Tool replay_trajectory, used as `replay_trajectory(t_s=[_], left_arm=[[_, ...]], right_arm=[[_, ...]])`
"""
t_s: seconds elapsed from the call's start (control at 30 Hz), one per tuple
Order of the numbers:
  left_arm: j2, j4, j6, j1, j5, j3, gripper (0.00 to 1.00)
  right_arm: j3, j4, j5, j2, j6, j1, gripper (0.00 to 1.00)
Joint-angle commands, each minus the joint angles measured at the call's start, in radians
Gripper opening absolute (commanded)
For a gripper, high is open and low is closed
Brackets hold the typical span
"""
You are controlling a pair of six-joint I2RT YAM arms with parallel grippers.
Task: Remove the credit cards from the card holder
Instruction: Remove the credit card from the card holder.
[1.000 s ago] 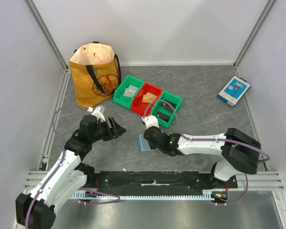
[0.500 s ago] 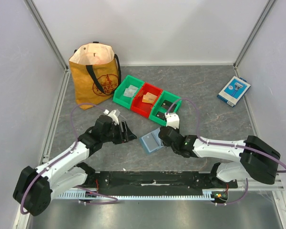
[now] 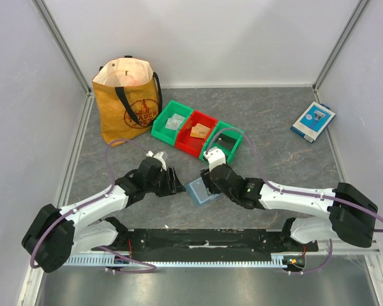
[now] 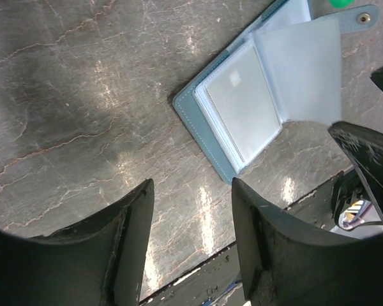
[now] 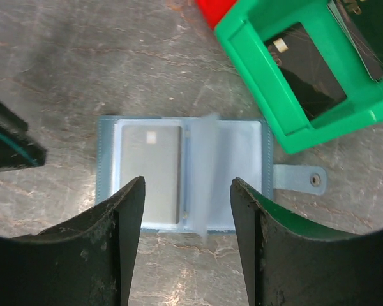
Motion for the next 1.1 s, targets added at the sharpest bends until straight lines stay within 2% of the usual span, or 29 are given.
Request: replay_trajectory(t_s=[0.0, 0.13, 0.4, 0.6, 0.87, 1.07], left_arm=[[0.038, 0.056, -0.034, -0.014, -0.027, 0.032, 0.56], [0.06, 0.066, -0.04, -0.033, -0.038, 0.038, 0.52], [0.071, 0.076, -0.053, -0.05, -0.04, 0.042, 0.5], [0.083, 0.077, -0.057, -0.063, -0.043, 0.05, 0.5], [0.107, 0.08, -0.058, -0.074, -0.04, 0.07, 0.49], [0.127, 0.089, -0.063, -0.083, -0.033, 0.084, 0.49]], right_arm=[[0.062, 0.048, -0.106, 0.005, -0.106, 0.01, 0.64], [0.051, 0.063, -0.144, 0.027, -0.163, 0.036, 0.64], [0.022, 0.124, -0.149, 0.151, -0.166, 0.034, 0.72], [-0.019, 0.172, -0.129, 0.208, -0.145, 0.033, 0.72], [-0.074, 0.2, -0.135, 0.226, -0.12, 0.022, 0.67], [-0.127, 0.259, -0.218, 0.203, -0.068, -0.019, 0.51]])
